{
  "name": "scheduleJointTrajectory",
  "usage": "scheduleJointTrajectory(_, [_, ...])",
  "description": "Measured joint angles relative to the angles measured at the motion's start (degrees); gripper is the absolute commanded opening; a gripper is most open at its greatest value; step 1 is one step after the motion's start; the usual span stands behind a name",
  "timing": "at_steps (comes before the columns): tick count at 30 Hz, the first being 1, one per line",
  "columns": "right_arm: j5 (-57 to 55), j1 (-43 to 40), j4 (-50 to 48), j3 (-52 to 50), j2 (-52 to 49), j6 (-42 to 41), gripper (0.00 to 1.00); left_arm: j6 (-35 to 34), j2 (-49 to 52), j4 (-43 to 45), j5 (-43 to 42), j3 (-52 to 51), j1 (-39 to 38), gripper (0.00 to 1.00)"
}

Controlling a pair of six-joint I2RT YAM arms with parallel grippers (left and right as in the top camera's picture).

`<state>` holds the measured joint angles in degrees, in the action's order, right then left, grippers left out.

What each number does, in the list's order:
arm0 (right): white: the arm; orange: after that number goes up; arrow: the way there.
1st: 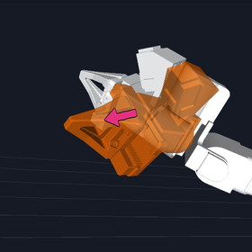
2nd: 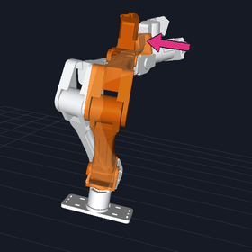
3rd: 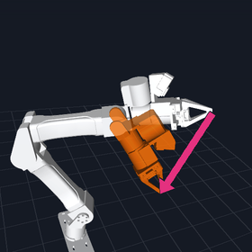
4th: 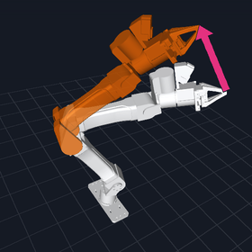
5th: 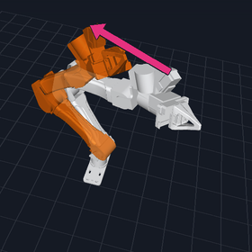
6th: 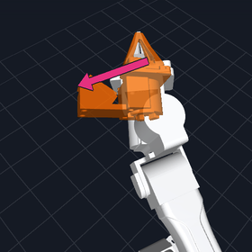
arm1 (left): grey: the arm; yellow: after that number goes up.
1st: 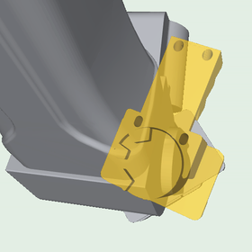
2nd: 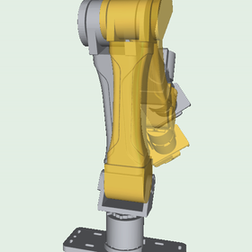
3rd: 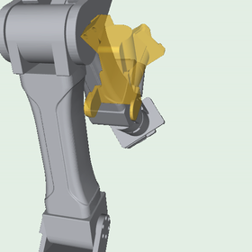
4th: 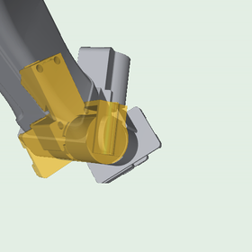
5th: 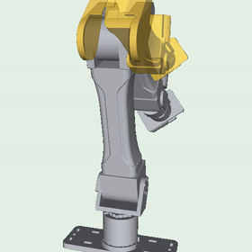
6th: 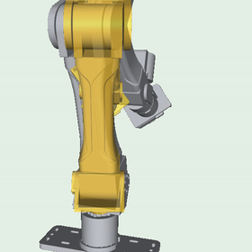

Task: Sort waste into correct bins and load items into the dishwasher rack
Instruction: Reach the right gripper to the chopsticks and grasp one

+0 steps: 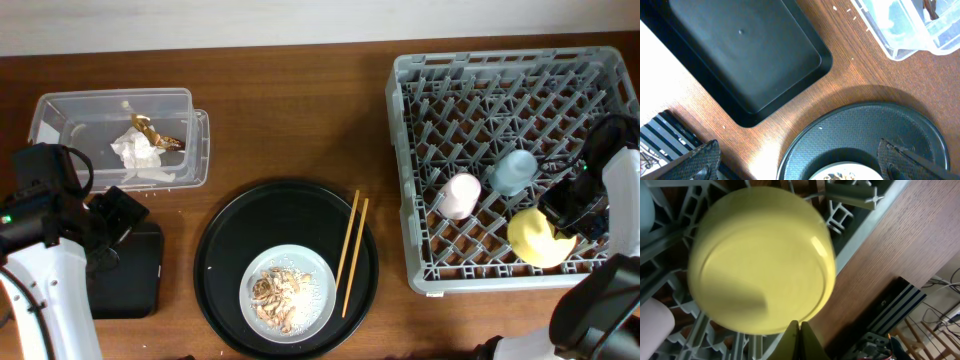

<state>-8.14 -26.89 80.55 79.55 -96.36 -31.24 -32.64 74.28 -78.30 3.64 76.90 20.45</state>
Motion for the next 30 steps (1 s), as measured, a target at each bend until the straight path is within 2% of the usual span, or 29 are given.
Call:
scheduleJointTrajectory(5, [1.25,0.0,1.75,-0.02,1.66,0.96,0.04,0.0,0.0,-0.02,0.0,0.0,0.0,0.99])
scheduleJointTrajectory(8, [10.29,0.07,1.49,-0.24,8.26,7.89,0.04,0.0,0.0,-0.04,0.0,0.0,0.0,0.99])
scheduleJointTrajectory(9, [16.9,0.66,1.6,-0.24,14.64,12.07,0.09,0.0,0.0,0.02,0.0,0.0,0.0,0.99])
scheduleJointTrajectory(10, [19.26,1.2,1.36,-0.28,16.96,13.44,0.31,0.0,0.0,0.0,0.0,0.0,0.0,0.99])
scheduleJointTrajectory(11, [22.38,4.07,0.04,-0.35,20.35,14.8,0.63,0.0,0.0,0.0,0.0,0.02,0.0,0.99])
scheduleJointTrajectory(12, [24.02,6.73,-0.68,-0.35,22.51,15.5,0.84,0.0,0.0,0.02,0.0,0.04,0.0,0.99])
scheduleJointTrajectory(13, [25.7,10.49,-1.97,-0.33,24.87,15.91,0.99,0.0,0.0,-0.02,0.0,0.04,0.0,0.99])
scheduleJointTrajectory(17, [32.94,28.02,-8.61,-0.28,26.56,17.11,1.0,0.0,0.0,-0.02,0.0,0.04,0.0,0.99])
scheduleJointTrajectory(18, [34.34,31.45,-9.92,-0.28,25.86,17.14,0.8,0.0,0.0,-0.04,0.0,0.04,0.0,0.99])
scheduleJointTrajectory(19, [35.32,34.86,-11.37,-0.28,25.18,17.09,0.75,0.0,0.0,-0.02,0.0,0.04,0.0,0.99])
scheduleJointTrajectory(21, [36.59,39.74,-14.43,-0.28,24.02,15.78,0.73,0.0,0.0,0.0,0.0,0.04,0.0,0.99])
scheduleJointTrajectory(23, [36.63,43.71,-15.06,-0.28,22.18,13.2,0.66,0.0,0.0,-0.02,0.0,0.04,0.0,0.99])
scheduleJointTrajectory(25, [32.87,48.39,-14.78,-0.26,18.99,8.46,0.6,0.0,0.0,0.0,0.0,0.04,0.0,0.99])
scheduleJointTrajectory(30, [11.34,64.39,-14.1,-0.28,4.2,-10.08,0.48,0.0,0.0,0.02,-0.02,0.04,0.0,0.99])
